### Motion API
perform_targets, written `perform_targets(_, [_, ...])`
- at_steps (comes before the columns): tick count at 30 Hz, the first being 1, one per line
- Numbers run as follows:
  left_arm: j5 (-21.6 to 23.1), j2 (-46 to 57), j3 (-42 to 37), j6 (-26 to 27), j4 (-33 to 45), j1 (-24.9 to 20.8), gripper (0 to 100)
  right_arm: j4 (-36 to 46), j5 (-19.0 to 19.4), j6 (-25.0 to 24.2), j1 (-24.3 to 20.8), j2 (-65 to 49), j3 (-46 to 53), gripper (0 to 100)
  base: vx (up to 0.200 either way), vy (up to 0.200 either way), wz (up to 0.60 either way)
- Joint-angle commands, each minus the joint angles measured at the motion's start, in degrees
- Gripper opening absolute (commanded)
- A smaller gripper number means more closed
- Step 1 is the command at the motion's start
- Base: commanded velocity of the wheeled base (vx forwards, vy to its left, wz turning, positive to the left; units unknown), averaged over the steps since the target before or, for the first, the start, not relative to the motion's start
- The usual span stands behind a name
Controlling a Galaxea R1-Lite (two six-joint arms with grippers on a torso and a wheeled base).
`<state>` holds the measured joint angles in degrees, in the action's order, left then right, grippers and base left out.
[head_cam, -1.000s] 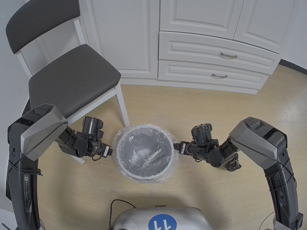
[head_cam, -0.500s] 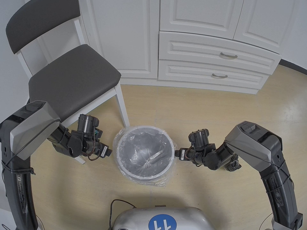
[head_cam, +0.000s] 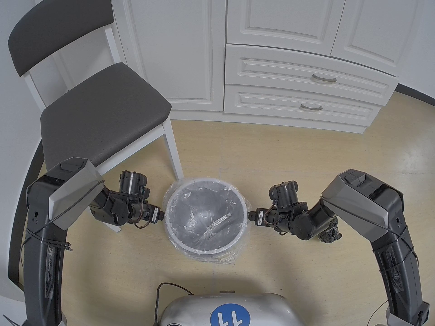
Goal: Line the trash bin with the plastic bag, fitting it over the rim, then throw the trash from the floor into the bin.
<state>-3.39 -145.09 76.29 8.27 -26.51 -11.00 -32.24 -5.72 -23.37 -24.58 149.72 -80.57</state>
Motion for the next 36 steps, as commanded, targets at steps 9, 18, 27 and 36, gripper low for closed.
perform_targets(9, [-0.57, -5.29, 8.17, -6.42, 9.02, -0.52, 100, -0.01, 0.00, 0.52, -0.03, -0.05, 0.50, 100, 0.000, 0.000, 0.00])
perform_targets(18, [-1.88, 2.45, -1.23, 0.61, 9.20, 0.80, 100, -0.01, 0.09, 2.98, -0.38, -4.44, 6.30, 100, 0.000, 0.000, 0.00])
perform_targets(27, [19.74, 7.98, -12.48, 18.45, 5.42, 5.81, 100, -0.28, 0.09, 8.52, -2.58, -5.58, 12.54, 100, 0.000, 0.000, 0.00])
perform_targets(36, [18.86, -0.19, -11.78, 15.99, -9.26, 3.88, 100, -0.28, 0.27, 9.83, -2.76, -6.20, 13.86, 100, 0.000, 0.000, 0.00])
